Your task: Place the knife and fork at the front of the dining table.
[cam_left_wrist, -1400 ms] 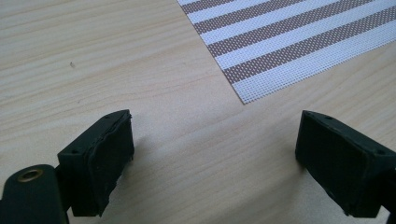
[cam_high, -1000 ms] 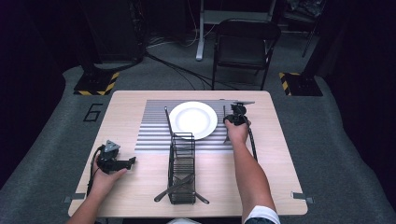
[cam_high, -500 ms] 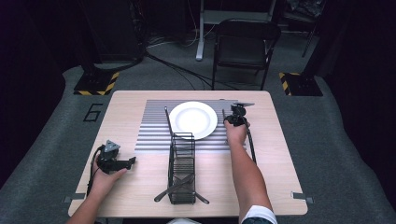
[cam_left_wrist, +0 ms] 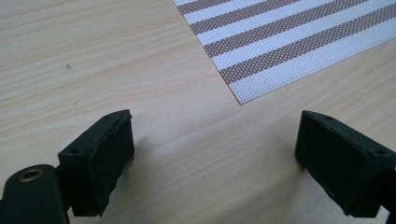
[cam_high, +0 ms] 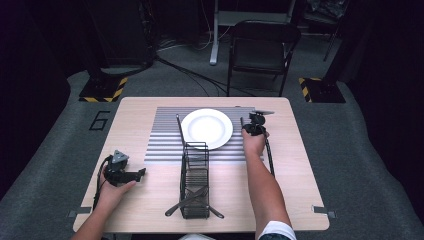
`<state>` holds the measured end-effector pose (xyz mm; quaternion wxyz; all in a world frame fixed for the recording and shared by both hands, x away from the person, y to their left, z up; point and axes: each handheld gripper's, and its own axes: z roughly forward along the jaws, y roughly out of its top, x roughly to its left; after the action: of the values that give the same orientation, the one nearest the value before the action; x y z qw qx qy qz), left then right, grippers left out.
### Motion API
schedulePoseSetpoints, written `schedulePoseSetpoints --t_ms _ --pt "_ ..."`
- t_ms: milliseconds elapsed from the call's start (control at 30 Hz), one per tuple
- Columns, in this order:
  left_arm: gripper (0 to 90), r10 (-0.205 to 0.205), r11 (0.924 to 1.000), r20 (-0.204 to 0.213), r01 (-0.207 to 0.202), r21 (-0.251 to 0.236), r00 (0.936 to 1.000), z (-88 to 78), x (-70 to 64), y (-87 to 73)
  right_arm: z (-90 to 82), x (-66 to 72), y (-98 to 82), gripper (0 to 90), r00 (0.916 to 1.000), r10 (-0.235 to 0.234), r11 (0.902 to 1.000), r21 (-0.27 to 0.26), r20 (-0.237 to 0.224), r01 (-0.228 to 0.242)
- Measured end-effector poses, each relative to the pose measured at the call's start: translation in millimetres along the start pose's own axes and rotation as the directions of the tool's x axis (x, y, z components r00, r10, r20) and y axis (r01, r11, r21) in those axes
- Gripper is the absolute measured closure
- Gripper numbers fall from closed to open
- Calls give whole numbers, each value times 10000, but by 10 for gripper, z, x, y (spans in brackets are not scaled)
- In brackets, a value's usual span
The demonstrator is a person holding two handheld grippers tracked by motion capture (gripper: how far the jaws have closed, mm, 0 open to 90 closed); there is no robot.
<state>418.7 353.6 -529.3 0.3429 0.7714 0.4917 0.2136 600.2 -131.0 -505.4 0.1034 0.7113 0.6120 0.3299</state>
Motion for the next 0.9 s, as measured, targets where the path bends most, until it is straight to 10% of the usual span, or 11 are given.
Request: schedulePoseSetpoints --t_ms 567,900 --pt "114 20 10000 38 -20 51 10000 -2 -1 4 -126 -18 10 817 9997 -219 9996 -186 76 221" --pt "114 17 10000 47 -18 53 10000 -3 -5 3 -552 -179 -103 657 9907 -1350 9871 -837 187 1361"
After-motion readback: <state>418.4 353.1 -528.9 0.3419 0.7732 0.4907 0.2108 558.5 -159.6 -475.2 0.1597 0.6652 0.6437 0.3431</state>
